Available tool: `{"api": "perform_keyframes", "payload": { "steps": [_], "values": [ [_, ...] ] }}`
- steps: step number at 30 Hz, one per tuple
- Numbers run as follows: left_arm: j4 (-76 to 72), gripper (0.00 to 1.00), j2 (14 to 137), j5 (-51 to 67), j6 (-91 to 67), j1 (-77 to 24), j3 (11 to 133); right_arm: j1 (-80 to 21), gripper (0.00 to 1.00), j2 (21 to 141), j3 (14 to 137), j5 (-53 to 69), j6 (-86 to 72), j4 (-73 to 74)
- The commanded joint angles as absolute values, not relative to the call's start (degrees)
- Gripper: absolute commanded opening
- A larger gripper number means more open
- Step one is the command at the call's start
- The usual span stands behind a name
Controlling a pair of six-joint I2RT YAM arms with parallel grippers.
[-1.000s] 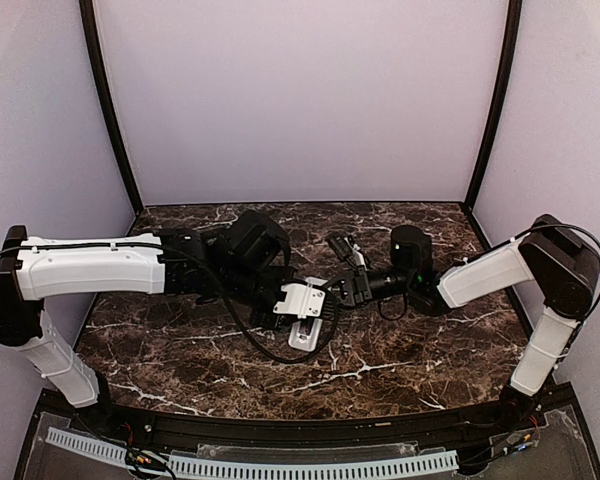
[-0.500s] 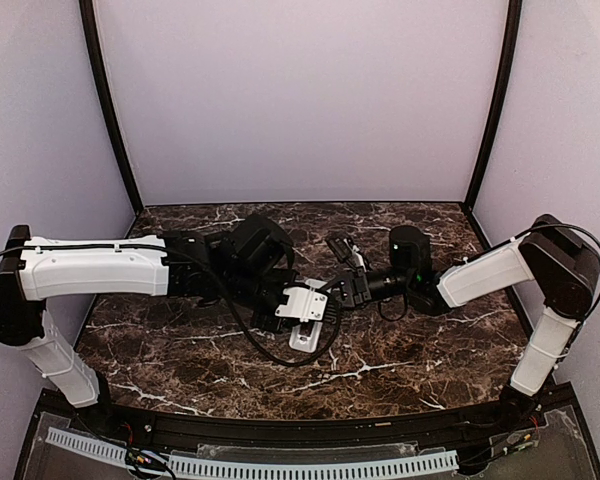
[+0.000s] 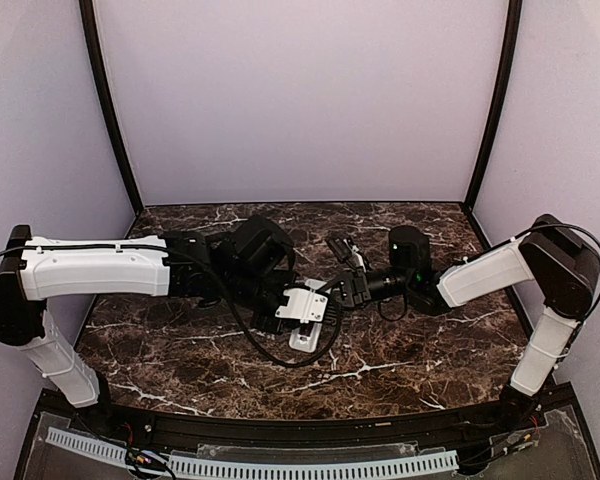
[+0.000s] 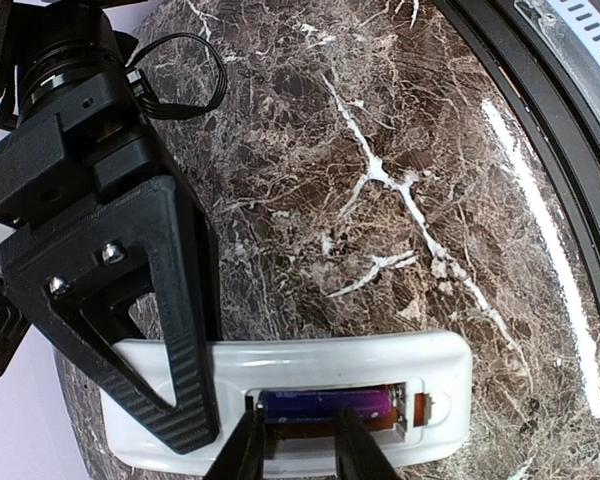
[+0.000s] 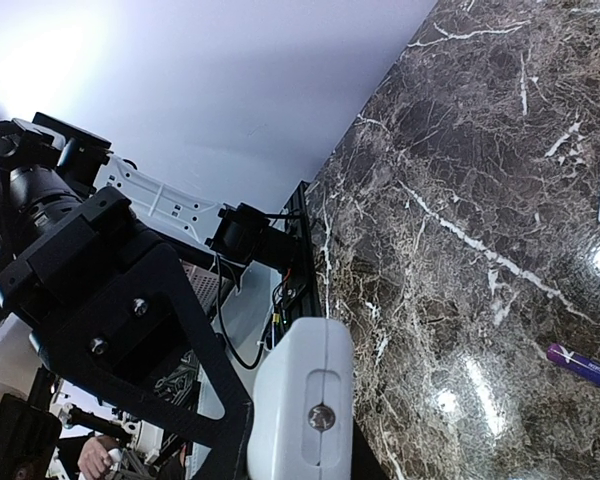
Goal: Load the batteries into the remote control
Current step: Load the battery into the battery compartment.
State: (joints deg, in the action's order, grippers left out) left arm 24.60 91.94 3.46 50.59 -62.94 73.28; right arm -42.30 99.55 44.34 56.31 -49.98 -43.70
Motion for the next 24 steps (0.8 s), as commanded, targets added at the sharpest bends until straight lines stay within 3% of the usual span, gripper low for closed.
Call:
{"api": "perform_keyframes", "payload": {
  "steps": [1,13,24],
  "values": [
    [26.0,0.26,92.1,2.2,50.4,-63.2,74.7,-43.4,0.0,100.0,45.6,57.0,-49.8,-46.0],
    [24.0,0.38,91.0,1.0,50.2,-63.2,73.9,-43.5,0.0,100.4,45.2,57.7,-51.1,-48.2],
    [18.2,0.33,86.3,0.7,42.2,-63.2,71.1,-42.5,0.0,98.7,43.6,54.2,-49.4,-46.7]
  ]
}}
